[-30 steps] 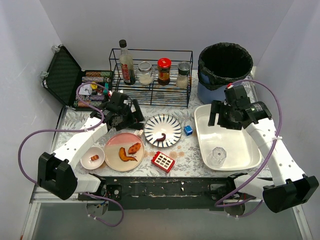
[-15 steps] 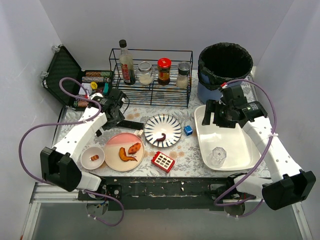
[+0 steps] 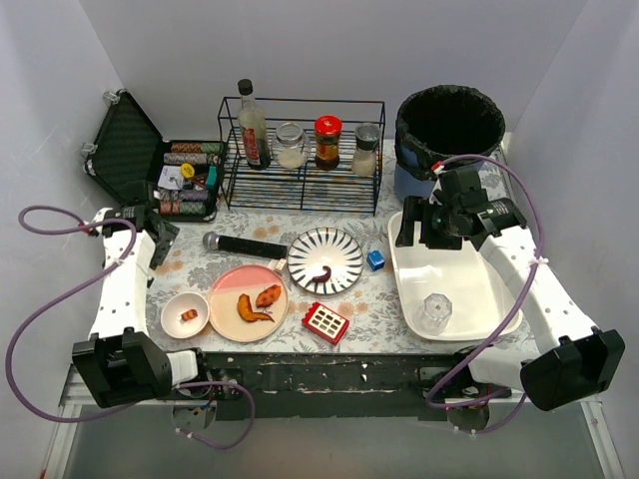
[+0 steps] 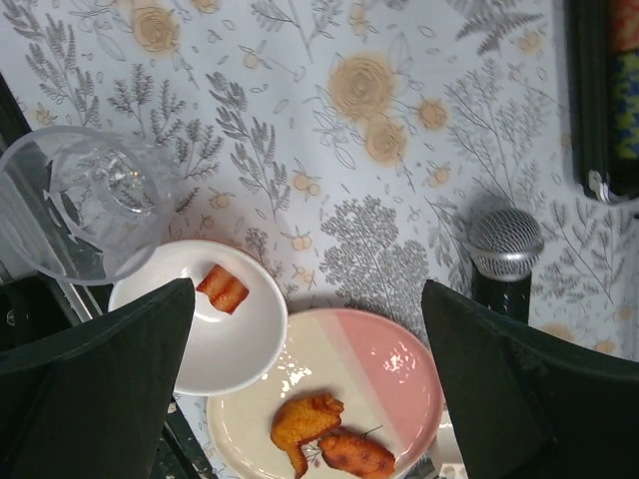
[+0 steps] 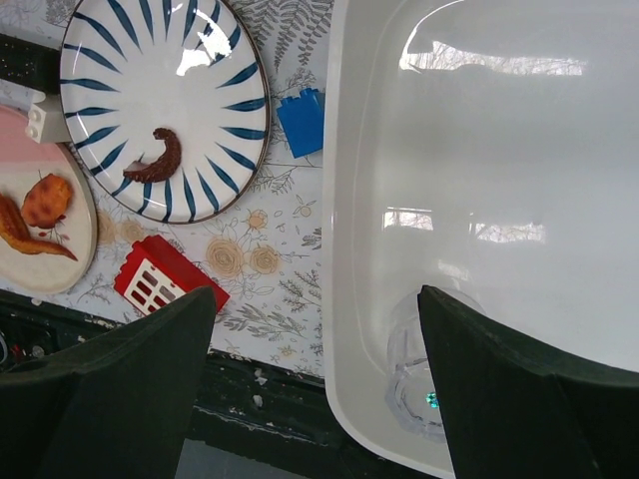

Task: Clear the kitchen counter

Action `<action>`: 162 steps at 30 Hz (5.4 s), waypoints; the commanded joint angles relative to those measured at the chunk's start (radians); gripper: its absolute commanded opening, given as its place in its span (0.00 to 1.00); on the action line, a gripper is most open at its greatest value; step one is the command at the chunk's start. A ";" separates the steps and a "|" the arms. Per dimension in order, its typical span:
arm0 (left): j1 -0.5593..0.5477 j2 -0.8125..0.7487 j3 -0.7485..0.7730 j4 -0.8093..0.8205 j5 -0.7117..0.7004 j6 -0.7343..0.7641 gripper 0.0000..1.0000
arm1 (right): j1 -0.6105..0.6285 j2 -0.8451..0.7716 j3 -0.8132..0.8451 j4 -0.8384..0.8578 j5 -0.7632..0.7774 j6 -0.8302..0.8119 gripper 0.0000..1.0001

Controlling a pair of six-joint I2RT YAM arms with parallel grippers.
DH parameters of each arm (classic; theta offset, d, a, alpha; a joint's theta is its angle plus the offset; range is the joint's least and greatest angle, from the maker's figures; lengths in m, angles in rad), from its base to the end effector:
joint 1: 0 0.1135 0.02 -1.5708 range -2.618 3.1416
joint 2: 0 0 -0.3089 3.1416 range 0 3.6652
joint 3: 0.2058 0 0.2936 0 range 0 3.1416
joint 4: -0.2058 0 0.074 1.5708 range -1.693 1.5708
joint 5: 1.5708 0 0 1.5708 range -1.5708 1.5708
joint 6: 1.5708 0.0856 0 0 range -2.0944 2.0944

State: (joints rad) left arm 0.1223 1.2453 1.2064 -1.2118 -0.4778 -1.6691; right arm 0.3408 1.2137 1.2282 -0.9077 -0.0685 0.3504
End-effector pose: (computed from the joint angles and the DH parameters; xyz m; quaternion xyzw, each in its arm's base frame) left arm 0.2512 0.0705 0.3126 -0.7723 0.5700 0.0590 0.2740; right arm 0.2793 0.1053 0.3429 -0.0068 0.9426 0.1429 0.3016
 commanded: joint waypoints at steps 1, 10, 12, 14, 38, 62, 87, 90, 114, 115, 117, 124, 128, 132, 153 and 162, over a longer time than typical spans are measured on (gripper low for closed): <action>0.147 -0.018 -0.071 0.040 0.067 0.035 0.98 | 0.003 0.015 -0.001 0.043 -0.028 -0.027 0.91; 0.296 -0.020 -0.172 0.081 0.142 0.032 0.98 | 0.004 0.044 0.010 0.046 -0.050 -0.041 0.90; 0.324 -0.007 -0.192 0.092 0.169 0.040 0.98 | 0.003 0.046 0.013 0.046 -0.054 -0.039 0.90; 0.333 0.008 -0.202 0.089 0.157 0.045 0.98 | 0.004 0.044 0.013 0.046 -0.057 -0.036 0.90; 0.379 -0.023 -0.315 0.167 0.143 0.028 0.61 | 0.003 0.046 -0.004 0.052 -0.071 -0.030 0.88; 0.379 -0.024 -0.334 0.144 0.122 0.005 0.00 | 0.004 0.020 -0.033 0.056 -0.062 -0.036 0.88; 0.379 -0.059 0.047 0.312 0.256 0.183 0.00 | 0.003 -0.005 0.013 0.041 -0.082 -0.079 0.88; 0.363 -0.106 0.053 0.359 0.382 0.221 0.00 | 0.003 -0.011 0.013 0.059 -0.119 -0.065 0.87; -0.421 -0.030 -0.060 0.977 1.042 0.191 0.00 | 0.003 -0.137 -0.025 0.368 -0.378 0.145 0.93; -0.429 -0.027 -0.080 1.029 1.095 0.175 0.00 | 0.003 -0.146 -0.038 0.407 -0.395 0.165 0.94; -0.434 -0.024 -0.109 1.135 1.204 0.129 0.00 | 0.004 -0.167 -0.073 0.489 -0.448 0.218 0.97; -0.446 0.011 -0.143 1.417 1.456 0.005 0.00 | 0.001 -0.212 -0.242 0.834 -0.635 0.442 0.98; -0.470 0.028 -0.139 1.521 1.544 -0.047 0.00 | 0.001 -0.218 -0.274 0.924 -0.665 0.489 0.98; -0.506 0.034 -0.131 1.551 1.579 -0.052 0.00 | 0.001 -0.212 -0.268 0.946 -0.692 0.489 0.98; -0.621 0.101 -0.139 1.813 1.581 -0.198 0.00 | 0.001 -0.218 -0.386 1.217 -0.823 0.645 0.80; -0.621 0.114 -0.148 1.749 1.572 -0.153 0.40 | -0.006 -0.247 -0.345 1.093 -0.745 0.548 0.12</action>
State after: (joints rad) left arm -0.4911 1.3666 1.0584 0.5560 1.0939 -1.8610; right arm 0.3405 1.0000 0.8299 0.2600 -0.8700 0.9813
